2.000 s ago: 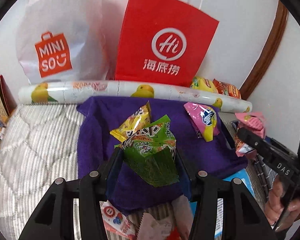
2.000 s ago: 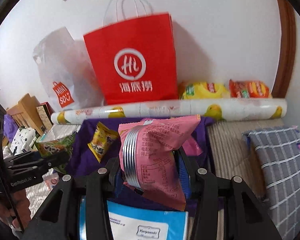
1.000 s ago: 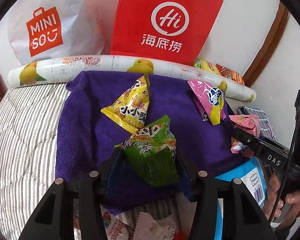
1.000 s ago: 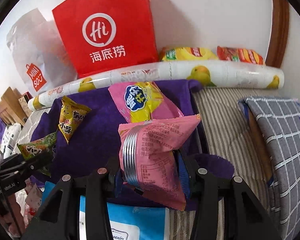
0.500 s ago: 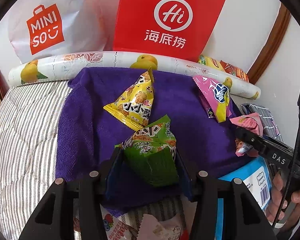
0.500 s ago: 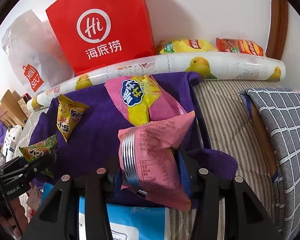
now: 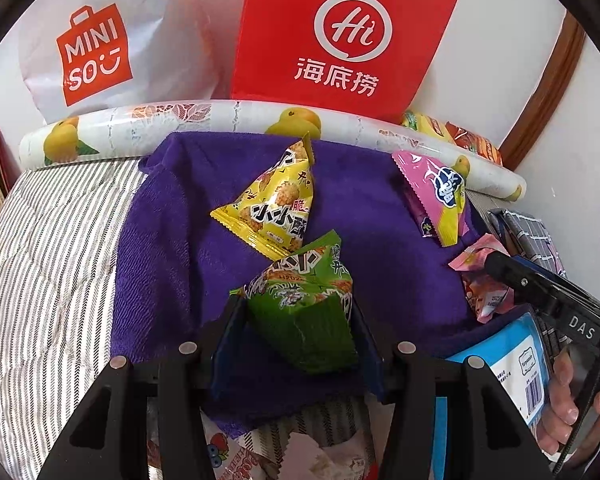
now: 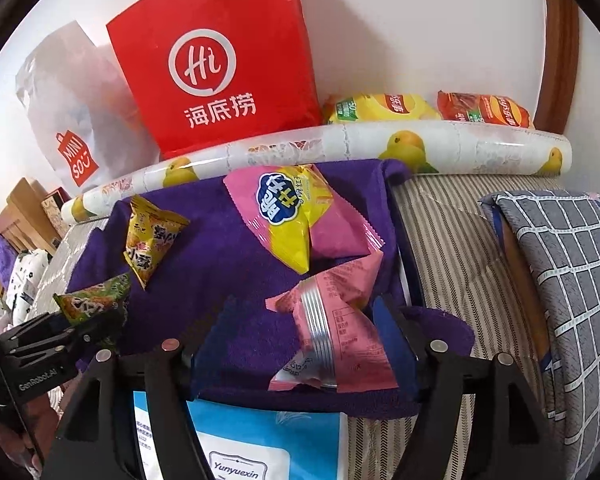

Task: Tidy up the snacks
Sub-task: 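Lower the pink silver-striped bag onto the towel and open the right tool, then lower the green bag onto the towel with the left tool while the right tool moves back toward the pile, then grasp the red snack packet with the right tool while the left tool grasps the pink peach-print bag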

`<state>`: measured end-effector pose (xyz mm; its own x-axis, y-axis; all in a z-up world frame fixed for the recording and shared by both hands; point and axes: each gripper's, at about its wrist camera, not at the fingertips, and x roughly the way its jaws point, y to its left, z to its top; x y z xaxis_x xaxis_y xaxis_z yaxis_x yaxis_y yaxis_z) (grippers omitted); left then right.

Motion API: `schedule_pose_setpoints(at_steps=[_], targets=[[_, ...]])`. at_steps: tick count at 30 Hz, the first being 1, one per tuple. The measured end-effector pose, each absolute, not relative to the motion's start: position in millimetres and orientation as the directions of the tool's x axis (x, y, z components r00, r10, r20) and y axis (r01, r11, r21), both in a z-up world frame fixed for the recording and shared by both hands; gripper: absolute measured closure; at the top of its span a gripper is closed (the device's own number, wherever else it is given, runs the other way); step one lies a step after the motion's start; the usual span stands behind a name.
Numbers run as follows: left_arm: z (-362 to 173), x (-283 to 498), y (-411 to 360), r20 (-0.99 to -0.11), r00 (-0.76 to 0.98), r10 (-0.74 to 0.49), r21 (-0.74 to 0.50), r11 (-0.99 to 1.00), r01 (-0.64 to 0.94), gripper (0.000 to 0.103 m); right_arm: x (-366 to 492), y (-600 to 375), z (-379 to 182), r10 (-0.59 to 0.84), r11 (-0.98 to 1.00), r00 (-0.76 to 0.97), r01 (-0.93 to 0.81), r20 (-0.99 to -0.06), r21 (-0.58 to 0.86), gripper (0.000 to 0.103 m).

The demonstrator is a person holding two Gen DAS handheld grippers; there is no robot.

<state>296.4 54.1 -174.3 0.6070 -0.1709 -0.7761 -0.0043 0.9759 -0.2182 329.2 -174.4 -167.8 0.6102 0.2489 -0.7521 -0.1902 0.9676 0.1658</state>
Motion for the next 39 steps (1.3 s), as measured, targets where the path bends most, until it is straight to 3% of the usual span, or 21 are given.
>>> schedule_pose_setpoints(at_steps=[8, 10, 16, 23, 33, 39], targets=[[-175, 300, 61, -0.773, 0.607, -0.185, -0.26, 0.965, -0.037, 0.051, 328, -173, -167, 0.259, 0.965, 0.609, -0.195, -0.75, 0.174, 0.032], [-174, 299, 63, -0.769, 0.613, -0.183, -0.267, 0.963, -0.048, 0.04, 328, -173, -167, 0.26, 0.965, 0.61, -0.198, -0.749, 0.174, 0.032], [-161, 292, 72, -0.718, 0.666, -0.201, -0.321, 0.945, -0.062, 0.03, 327, -173, -166, 0.266, 0.963, 0.616, -0.201, -0.742, 0.178, 0.032], [-161, 293, 78, -0.719, 0.662, -0.214, -0.345, 0.936, -0.073, 0.03, 323, -173, -161, 0.269, 0.962, 0.633, -0.203, -0.725, 0.18, 0.032], [-145, 285, 71, -0.686, 0.681, -0.256, -0.339, 0.941, 0.012, 0.03, 276, -161, -139, 0.23, 0.967, 0.715, -0.244, -0.66, 0.072, 0.032], [-137, 281, 66, -0.687, 0.695, -0.212, -0.259, 0.965, 0.039, 0.029, 224, -151, -126, 0.245, 0.959, 0.719, -0.276, -0.65, 0.056, 0.032]])
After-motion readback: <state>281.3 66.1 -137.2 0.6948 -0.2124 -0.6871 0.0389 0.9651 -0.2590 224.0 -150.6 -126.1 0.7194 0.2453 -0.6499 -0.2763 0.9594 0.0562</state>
